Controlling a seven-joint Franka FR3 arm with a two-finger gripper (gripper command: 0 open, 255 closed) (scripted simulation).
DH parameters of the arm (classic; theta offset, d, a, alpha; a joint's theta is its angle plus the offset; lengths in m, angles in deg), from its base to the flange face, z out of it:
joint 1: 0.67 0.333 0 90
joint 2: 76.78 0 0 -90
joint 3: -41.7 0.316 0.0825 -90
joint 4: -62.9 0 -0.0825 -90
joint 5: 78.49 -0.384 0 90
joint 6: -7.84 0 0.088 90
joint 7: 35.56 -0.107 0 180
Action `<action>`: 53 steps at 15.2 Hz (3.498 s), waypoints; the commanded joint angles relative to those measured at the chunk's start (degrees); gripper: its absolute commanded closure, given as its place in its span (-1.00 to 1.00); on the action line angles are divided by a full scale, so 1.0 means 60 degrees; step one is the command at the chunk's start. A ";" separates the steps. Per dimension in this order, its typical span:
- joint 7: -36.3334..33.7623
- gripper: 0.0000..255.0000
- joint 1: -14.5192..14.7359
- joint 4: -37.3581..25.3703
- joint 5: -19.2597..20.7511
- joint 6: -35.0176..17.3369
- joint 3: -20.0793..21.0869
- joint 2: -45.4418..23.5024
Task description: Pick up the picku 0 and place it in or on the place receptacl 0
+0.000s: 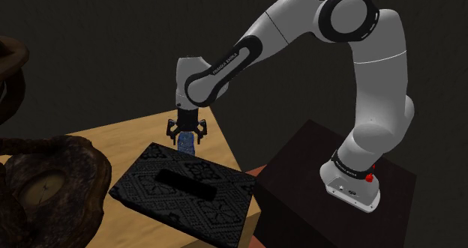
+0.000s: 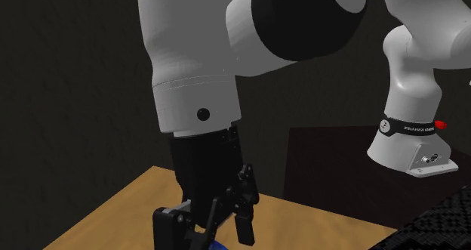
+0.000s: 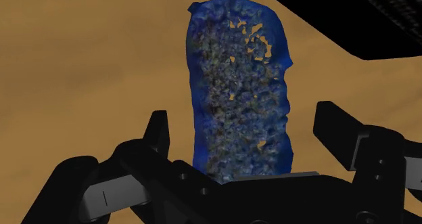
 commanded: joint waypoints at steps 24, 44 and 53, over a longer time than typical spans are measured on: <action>-0.0056 1.00 -0.0086 -0.0107 -0.0153 0.0407 0.0162 0.0353; -0.0141 1.00 -0.0599 -0.0846 -0.0867 0.2464 0.0725 0.1862; -0.0606 1.00 -0.0464 -0.0275 -0.1432 0.2523 0.1195 0.2828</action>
